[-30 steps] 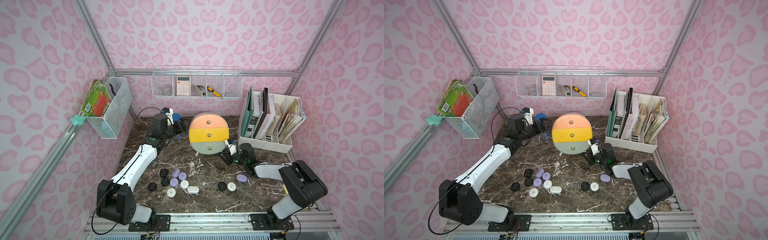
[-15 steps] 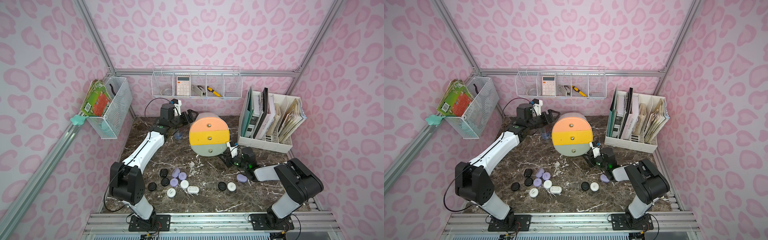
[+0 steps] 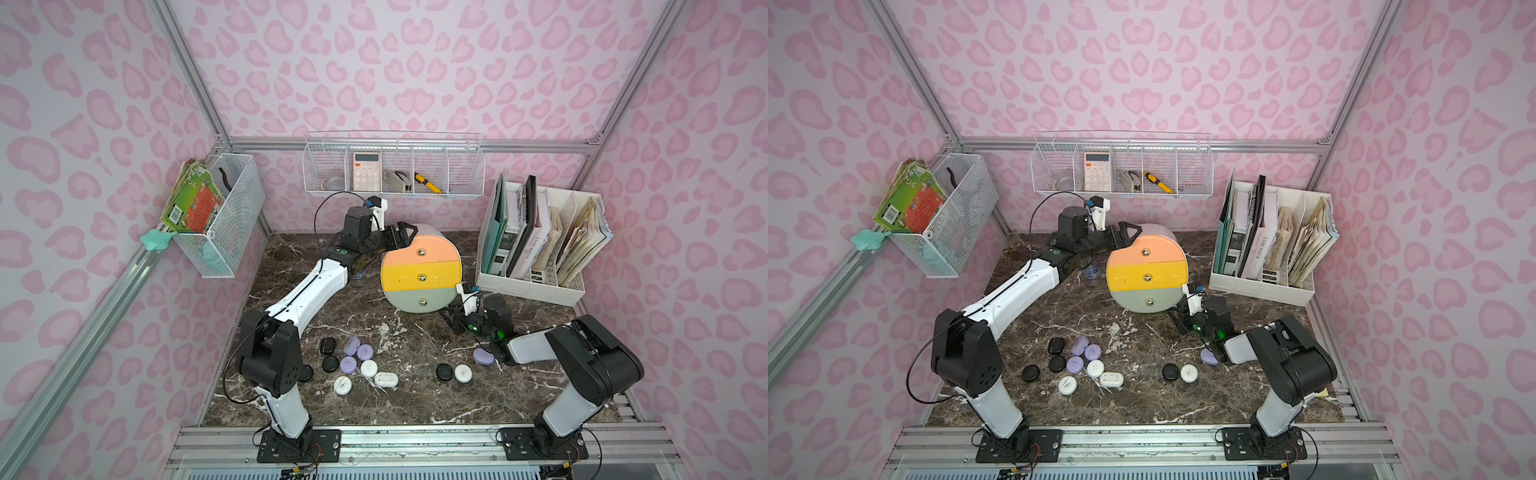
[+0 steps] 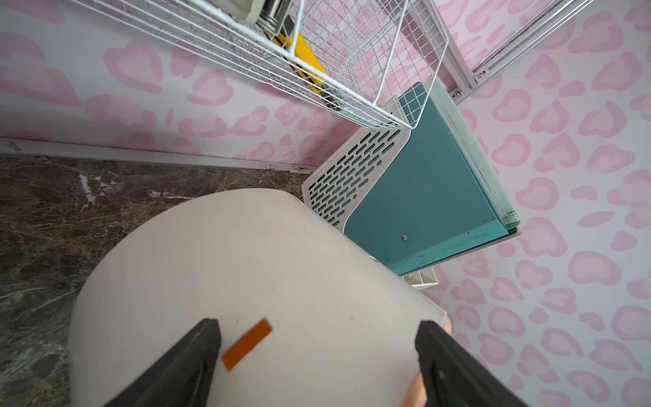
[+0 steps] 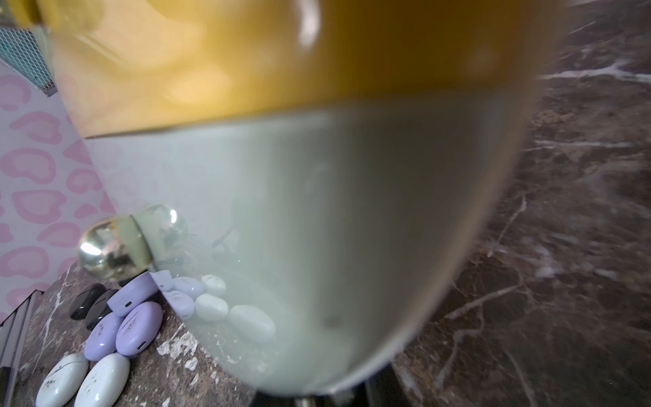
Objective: Put the bluetooth earphones in the drawer according to color
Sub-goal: Adjust the storage box at the center of the board.
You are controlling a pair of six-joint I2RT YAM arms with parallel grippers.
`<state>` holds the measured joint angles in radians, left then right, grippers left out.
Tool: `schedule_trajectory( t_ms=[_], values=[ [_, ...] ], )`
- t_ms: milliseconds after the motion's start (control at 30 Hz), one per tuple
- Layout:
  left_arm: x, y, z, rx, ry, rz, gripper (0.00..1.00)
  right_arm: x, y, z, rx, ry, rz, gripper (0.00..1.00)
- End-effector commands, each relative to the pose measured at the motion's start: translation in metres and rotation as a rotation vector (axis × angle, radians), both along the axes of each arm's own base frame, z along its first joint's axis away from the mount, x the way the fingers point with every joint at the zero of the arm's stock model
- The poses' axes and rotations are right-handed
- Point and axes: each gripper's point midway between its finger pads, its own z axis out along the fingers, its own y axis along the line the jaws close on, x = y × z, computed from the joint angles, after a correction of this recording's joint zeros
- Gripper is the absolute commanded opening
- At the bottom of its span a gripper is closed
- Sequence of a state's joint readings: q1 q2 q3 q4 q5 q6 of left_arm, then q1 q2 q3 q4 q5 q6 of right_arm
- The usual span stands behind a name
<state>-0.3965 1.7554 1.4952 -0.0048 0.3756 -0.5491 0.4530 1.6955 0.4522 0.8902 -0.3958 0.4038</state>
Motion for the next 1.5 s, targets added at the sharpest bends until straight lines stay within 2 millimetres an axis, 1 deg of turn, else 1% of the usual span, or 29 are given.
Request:
schedule_trajectory(
  t_ms=[0, 33, 133, 300, 333, 400, 467, 567, 667, 767, 833, 933, 1067, 1167, 1233, 1333, 1467],
  values=[
    [-0.034, -0.02, -0.03, 0.003, 0.147, -0.113, 0.91, -0.055, -0.049, -0.102, -0.214, 0.506, -0.179, 0.18],
    [-0.04, -0.02, -0.042, 0.013, 0.171, -0.114, 0.91, -0.055, -0.049, -0.102, -0.213, 0.509, -0.185, 0.2],
    [-0.051, -0.025, -0.046, 0.023, 0.173, -0.128, 0.91, -0.057, -0.05, -0.107, -0.211, 0.531, -0.195, 0.25],
    [-0.068, -0.034, -0.055, 0.055, 0.177, -0.146, 0.9, -0.065, -0.051, -0.109, -0.179, 0.558, -0.21, 0.27],
    [-0.071, -0.035, -0.058, 0.061, 0.18, -0.149, 0.91, -0.066, -0.051, -0.11, -0.174, 0.563, -0.214, 0.29],
    [-0.077, -0.035, -0.063, 0.072, 0.187, -0.15, 0.91, -0.068, -0.052, -0.108, -0.162, 0.568, -0.22, 0.37],
    [-0.083, -0.035, -0.066, 0.083, 0.187, -0.148, 0.9, -0.07, -0.052, -0.105, -0.149, 0.566, -0.223, 0.41],
    [-0.091, -0.032, -0.07, 0.105, 0.186, -0.14, 0.9, -0.073, -0.053, -0.1, -0.131, 0.561, -0.225, 0.45],
    [-0.098, -0.032, -0.073, 0.115, 0.189, -0.142, 0.9, -0.078, -0.055, -0.094, -0.119, 0.554, -0.228, 0.47],
    [-0.103, -0.033, -0.078, 0.124, 0.196, -0.146, 0.9, -0.082, -0.059, -0.083, -0.108, 0.535, -0.236, 0.47],
    [-0.104, -0.034, -0.08, 0.127, 0.201, -0.147, 0.9, -0.084, -0.062, -0.073, -0.101, 0.513, -0.245, 0.48],
    [-0.104, -0.033, -0.078, 0.126, 0.198, -0.143, 0.9, -0.085, -0.065, -0.056, -0.102, 0.474, -0.245, 0.49],
    [-0.103, -0.029, -0.064, 0.127, 0.176, -0.123, 0.9, -0.081, -0.067, -0.026, -0.096, 0.406, -0.244, 0.49],
    [-0.108, -0.02, -0.05, 0.125, 0.145, -0.091, 0.91, -0.076, -0.073, 0.002, -0.086, 0.332, -0.26, 0.5],
    [-0.111, -0.013, -0.04, 0.125, 0.122, -0.069, 0.91, -0.07, -0.078, 0.025, -0.073, 0.266, -0.277, 0.49],
    [-0.118, -0.004, -0.032, 0.13, 0.108, -0.051, 0.91, -0.062, -0.085, 0.057, -0.048, 0.196, -0.281, 0.46],
    [-0.127, 0.008, -0.03, 0.135, 0.1, -0.02, 0.91, -0.046, -0.09, 0.096, -0.042, 0.123, -0.285, 0.41]
  ],
)
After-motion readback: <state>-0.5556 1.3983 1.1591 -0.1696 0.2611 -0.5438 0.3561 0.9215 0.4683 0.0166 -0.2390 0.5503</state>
